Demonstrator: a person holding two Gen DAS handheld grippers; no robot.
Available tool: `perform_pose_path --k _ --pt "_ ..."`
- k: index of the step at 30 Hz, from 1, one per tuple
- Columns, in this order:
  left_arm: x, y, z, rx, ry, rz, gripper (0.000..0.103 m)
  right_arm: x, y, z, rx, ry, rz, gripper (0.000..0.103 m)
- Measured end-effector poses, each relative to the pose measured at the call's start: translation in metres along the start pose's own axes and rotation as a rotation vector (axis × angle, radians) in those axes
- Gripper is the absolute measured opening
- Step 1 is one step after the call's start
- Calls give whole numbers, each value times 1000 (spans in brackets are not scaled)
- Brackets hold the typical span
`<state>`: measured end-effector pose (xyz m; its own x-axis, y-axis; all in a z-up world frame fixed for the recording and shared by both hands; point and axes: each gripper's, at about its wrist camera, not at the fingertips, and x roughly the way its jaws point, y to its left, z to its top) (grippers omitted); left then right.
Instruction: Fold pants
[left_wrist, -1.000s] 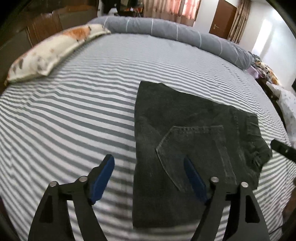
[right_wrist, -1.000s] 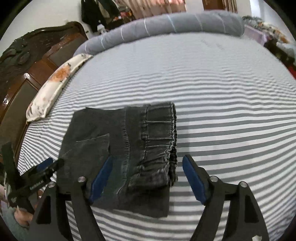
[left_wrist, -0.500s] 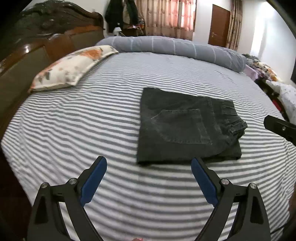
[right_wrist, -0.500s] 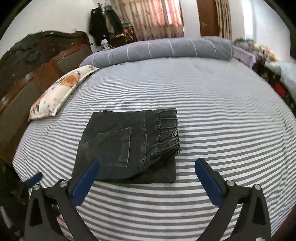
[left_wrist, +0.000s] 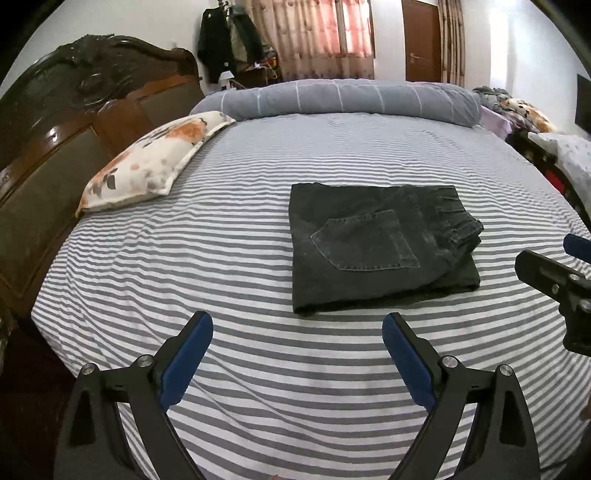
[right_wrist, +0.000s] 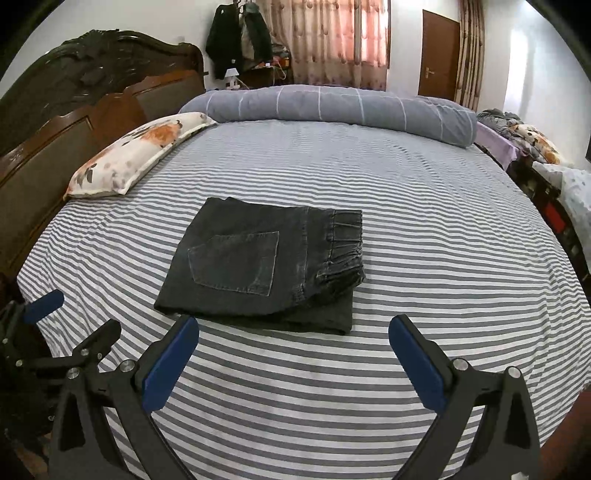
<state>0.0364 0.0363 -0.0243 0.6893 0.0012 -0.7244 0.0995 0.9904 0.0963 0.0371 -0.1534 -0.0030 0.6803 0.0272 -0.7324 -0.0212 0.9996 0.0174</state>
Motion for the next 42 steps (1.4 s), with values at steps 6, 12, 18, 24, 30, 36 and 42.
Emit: perform_pose_path --k 6,12,18,24,30,36,42 --pt "-4 -2 0 18 26 -13 93 -1 8 -5 -17 12 -10 102" --pt "-6 -2 -5 13 30 -32 93 -1 13 -11 -34 32 -19 102" --pt "-6 -1 -7 31 24 -29 93 -4 18 -15 -50 31 -38 102" --pt "-7 -3 -6 23 11 -26 93 -3 16 -18 -57 47 -37 102" --pt "-8 -5 -6 44 7 -12 93 -3 15 -22 -67 51 -36 102" --pt "-8 -8 -7 55 3 -1 93 -2 14 -23 -60 61 -30 102" --pt "-6 -4 -7 35 6 -25 93 0 15 -27 -59 65 -28 102"
